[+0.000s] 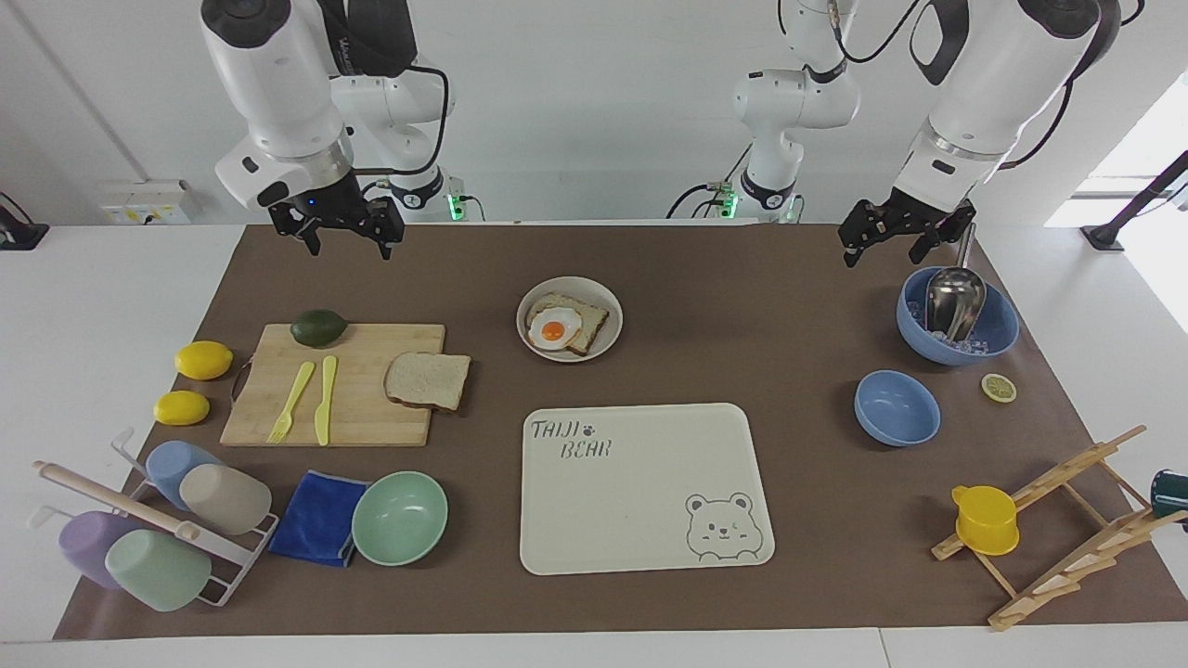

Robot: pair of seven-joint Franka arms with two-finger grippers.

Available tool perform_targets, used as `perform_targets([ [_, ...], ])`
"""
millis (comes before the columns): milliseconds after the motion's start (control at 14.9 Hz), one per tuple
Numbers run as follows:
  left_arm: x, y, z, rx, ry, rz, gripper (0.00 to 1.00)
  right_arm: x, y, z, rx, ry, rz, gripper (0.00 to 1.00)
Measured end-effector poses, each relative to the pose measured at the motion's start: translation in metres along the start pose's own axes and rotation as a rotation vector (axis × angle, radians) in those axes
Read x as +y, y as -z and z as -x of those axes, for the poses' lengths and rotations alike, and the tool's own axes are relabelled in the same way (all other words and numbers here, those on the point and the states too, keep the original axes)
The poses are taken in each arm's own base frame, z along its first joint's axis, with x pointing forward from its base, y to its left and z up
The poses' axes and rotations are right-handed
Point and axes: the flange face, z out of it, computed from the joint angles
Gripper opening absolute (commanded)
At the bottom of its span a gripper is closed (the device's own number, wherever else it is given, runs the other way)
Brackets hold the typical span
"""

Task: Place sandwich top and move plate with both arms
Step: 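Grasp the bread slice with the right gripper and lift it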

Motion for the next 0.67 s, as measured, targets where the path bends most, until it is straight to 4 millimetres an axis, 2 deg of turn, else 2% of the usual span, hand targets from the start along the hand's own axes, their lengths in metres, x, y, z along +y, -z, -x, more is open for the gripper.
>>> perform_targets([
  [134, 0.000, 0.000, 0.000, 0.000, 0.000, 0.000, 1.00, -0.066, -0.036, -0.012, 0.029, -0.013, 0.116, 1.00],
  [268, 0.000, 0.000, 0.000, 0.000, 0.000, 0.000, 1.00, -0.109, -0.074, -0.027, 0.046, 0.002, 0.204, 1.00],
  [401, 0.000, 0.000, 0.000, 0.000, 0.000, 0.000, 1.00, -0.141, -0.100, -0.042, 0.075, 0.022, 0.317, 1.00],
  [535, 0.000, 0.000, 0.000, 0.000, 0.000, 0.000, 1.00, -0.172, -0.114, -0.066, 0.102, 0.015, 0.358, 1.00],
  [669, 0.000, 0.000, 0.000, 0.000, 0.000, 0.000, 1.00, -0.176, -0.129, -0.096, 0.104, -0.017, 0.326, 1.00],
])
